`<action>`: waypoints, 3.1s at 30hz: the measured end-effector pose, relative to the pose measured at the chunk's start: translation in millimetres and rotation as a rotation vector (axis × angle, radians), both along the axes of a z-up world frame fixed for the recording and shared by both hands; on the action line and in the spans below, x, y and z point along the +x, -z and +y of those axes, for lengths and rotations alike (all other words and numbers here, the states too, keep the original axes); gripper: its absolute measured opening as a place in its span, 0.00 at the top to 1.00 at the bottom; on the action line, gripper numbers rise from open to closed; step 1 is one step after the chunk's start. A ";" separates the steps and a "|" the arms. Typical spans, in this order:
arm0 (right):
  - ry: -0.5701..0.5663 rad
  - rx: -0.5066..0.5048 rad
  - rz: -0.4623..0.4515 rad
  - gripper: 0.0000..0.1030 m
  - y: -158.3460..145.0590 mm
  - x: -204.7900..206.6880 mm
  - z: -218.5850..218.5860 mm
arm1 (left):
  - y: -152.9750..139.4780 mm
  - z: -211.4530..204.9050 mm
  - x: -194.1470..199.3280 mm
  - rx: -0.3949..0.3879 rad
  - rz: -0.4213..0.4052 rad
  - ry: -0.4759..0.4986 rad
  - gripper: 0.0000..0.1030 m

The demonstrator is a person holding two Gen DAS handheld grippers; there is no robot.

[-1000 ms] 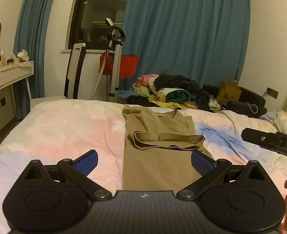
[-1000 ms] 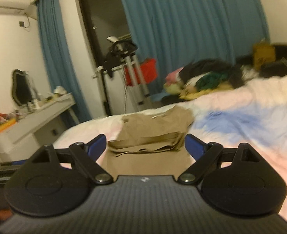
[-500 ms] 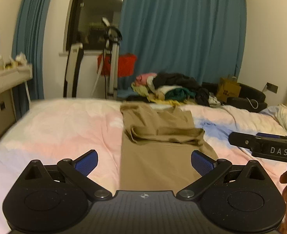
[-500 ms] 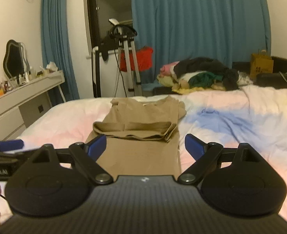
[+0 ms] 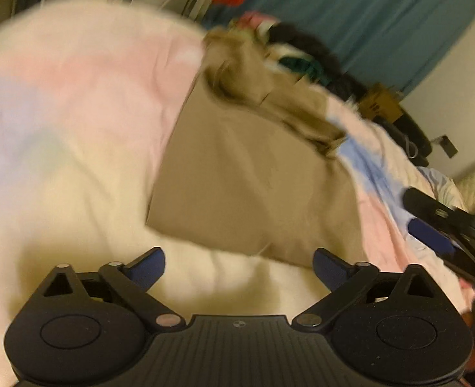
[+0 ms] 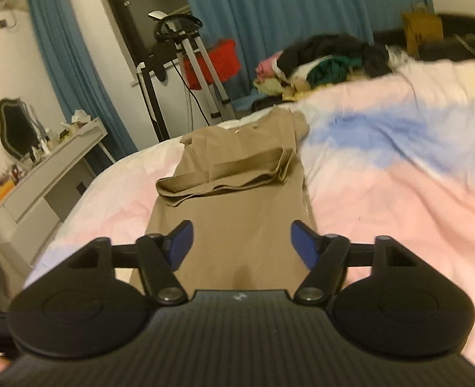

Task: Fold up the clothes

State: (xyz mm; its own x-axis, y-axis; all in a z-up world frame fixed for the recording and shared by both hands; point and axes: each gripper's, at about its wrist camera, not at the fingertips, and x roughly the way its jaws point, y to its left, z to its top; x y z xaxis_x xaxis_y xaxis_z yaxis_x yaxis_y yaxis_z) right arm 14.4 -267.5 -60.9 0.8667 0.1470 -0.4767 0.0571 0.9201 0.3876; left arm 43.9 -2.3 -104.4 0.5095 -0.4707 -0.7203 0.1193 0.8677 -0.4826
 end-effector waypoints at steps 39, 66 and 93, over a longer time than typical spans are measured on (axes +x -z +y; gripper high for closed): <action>0.242 0.695 0.121 0.92 71.3 0.7 -51.7 | -20.2 44.9 0.0 -0.418 -0.165 -0.250 0.95; 0.214 0.497 -0.018 0.92 -50.1 -119.2 -22.9 | -124.3 43.8 -164.3 -0.318 -0.344 -0.245 0.95; 0.027 0.482 0.195 0.14 31.8 83.2 -40.1 | -46.5 2.4 63.4 -0.107 -0.305 -0.156 0.38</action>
